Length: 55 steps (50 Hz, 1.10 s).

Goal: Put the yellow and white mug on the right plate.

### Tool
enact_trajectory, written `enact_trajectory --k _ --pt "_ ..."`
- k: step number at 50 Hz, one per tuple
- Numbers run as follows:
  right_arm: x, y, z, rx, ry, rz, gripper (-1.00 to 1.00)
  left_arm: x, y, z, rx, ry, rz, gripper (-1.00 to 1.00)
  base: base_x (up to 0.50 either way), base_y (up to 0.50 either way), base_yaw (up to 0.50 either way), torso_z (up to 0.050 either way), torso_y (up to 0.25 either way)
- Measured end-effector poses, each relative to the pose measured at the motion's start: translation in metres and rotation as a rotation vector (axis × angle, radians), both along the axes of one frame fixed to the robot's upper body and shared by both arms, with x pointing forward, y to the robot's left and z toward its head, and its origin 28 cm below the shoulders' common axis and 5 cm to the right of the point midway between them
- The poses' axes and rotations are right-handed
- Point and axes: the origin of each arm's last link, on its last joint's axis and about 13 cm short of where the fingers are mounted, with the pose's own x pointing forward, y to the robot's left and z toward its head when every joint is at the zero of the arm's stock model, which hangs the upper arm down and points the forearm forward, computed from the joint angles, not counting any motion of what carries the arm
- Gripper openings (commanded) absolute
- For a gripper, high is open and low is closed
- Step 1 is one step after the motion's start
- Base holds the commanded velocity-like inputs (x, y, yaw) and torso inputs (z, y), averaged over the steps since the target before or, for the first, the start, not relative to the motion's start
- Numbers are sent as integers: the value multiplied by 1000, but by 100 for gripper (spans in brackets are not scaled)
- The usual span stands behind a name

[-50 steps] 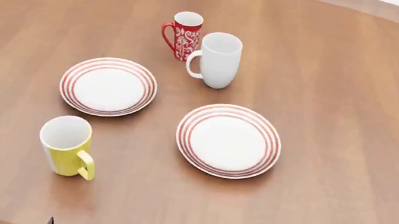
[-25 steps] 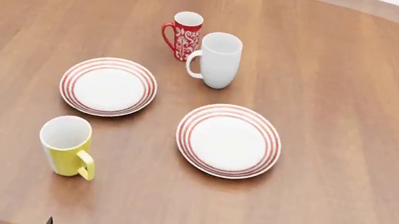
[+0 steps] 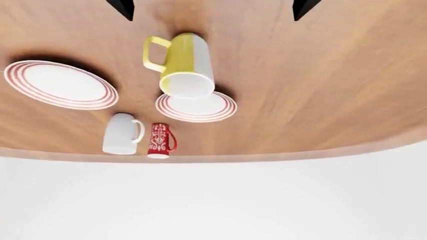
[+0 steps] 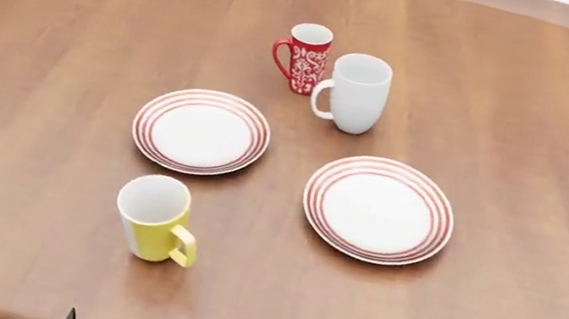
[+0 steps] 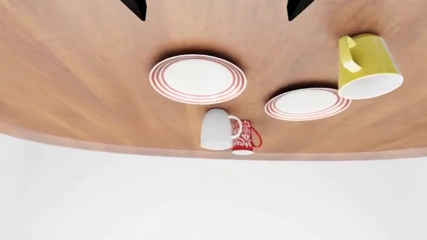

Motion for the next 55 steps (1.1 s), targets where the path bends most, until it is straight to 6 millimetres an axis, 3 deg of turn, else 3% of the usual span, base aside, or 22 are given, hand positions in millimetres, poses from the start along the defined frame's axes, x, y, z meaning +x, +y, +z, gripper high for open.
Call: enact_trajectory --k 12,32,55 --pt "-1 0 1 -8 -8 1 100 0 0 0 3 -2 1 100 0 500 0 0 0" --pt "0 0 1 1 8 -22 100 -1 0 0 3 0 3 100 7 14 0 0 0" --pt "-1 -1 2 24 -2 -4 100 -1 0 0 3 1 0 100 486 0 0 0 0"
